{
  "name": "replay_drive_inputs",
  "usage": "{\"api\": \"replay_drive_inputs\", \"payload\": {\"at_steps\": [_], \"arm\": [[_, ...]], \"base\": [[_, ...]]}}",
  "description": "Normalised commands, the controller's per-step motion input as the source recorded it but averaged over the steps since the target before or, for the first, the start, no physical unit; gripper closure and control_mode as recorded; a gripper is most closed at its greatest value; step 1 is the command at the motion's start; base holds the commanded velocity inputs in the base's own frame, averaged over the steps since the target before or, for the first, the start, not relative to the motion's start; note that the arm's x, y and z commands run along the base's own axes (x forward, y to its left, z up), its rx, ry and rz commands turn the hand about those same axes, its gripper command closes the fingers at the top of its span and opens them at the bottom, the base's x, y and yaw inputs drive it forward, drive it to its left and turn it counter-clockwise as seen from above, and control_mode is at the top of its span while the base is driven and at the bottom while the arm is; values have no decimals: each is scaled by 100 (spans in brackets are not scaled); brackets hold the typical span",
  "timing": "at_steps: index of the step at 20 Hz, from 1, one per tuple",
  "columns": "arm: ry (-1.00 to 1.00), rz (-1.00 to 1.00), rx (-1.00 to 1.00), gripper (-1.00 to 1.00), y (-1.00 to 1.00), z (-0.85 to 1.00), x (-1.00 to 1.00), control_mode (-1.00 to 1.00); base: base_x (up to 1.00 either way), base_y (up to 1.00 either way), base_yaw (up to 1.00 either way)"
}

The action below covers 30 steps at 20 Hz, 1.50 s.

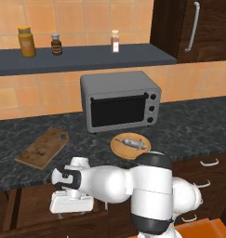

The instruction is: Pick up the knife from the drawer and place it on the cutting board. Then place the meat from the plate to the cutting board.

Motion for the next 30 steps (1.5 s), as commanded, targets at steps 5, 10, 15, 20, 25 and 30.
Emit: {"api": "replay_drive_inputs", "payload": {"at_steps": [5, 10, 15, 20, 25, 30], "arm": [[16, 0, 0, -100, 0, -3, -59, -100], [9, 0, 0, -100, 0, -18, -68, -100], [7, 0, 0, -100, 1, -12, -66, -100], [2, 0, -1, -100, 1, 0, -55, -100], [6, 0, -6, -100, 10, 0, -46, -100], [4, 2, -17, -100, 28, 35, 7, -100]], "base": [[0, 0, 0], [0, 0, 0], [0, 0, 0], [0, 0, 0], [0, 0, 0], [0, 0, 0]]}}
